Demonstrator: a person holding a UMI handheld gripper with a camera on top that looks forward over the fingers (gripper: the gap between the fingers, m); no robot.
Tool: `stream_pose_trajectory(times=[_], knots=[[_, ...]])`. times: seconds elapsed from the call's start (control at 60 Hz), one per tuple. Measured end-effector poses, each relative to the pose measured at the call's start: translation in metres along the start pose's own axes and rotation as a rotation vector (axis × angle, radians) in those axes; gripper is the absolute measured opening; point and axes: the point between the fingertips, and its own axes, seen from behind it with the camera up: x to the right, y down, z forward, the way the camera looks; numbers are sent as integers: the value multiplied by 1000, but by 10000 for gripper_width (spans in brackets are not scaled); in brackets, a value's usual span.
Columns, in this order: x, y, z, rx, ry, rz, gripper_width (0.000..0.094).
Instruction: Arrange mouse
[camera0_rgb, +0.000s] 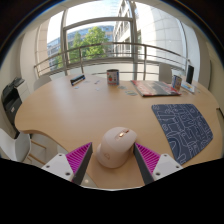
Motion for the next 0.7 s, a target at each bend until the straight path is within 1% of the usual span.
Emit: stream_pose_trajectory(times=[0.067, 0.1, 0.217, 0.267, 0.317, 0.45, 0.517, 0.567, 0.617, 0.7], knots=[[-4, -8, 9, 2, -13, -3, 833], [-3, -12, 15, 2, -11, -10, 811], [0, -19, 27, 12, 10, -72, 654], [-4, -22, 32, 14, -10, -79, 544], [-7, -23, 34, 14, -29, -104, 529], [-9, -26, 34, 22, -45, -144, 443], [-11, -27, 33, 13, -50, -164, 415], [-14, -31, 29, 18, -64, -154, 416], [-21, -44, 18, 38, -82, -159, 417], [-31, -91, -20, 131, -111, -149, 416]])
